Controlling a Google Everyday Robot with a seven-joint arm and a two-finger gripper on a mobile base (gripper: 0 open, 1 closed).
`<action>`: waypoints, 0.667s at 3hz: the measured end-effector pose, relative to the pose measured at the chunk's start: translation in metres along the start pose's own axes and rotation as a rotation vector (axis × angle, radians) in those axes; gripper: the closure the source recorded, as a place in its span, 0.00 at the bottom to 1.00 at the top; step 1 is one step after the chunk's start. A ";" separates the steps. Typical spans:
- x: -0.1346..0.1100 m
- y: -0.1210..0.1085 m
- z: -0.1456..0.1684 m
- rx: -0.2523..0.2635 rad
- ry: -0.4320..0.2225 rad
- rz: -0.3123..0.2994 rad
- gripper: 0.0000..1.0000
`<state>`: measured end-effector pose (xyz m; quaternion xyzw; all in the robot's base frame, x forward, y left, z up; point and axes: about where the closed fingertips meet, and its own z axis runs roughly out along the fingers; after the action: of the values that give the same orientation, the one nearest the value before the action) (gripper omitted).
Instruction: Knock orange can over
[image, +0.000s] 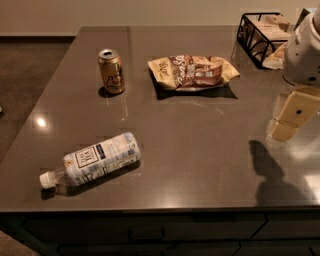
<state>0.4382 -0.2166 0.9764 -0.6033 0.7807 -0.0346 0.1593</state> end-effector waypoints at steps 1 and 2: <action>-0.003 -0.002 0.000 0.008 -0.003 0.001 0.00; -0.016 -0.012 0.009 0.021 -0.013 0.017 0.00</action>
Offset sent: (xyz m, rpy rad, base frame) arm 0.0420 0.0283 -0.0127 0.0305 -0.0206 -0.0408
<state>0.4561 -0.2031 0.9740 -0.5952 0.7843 -0.0374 0.1710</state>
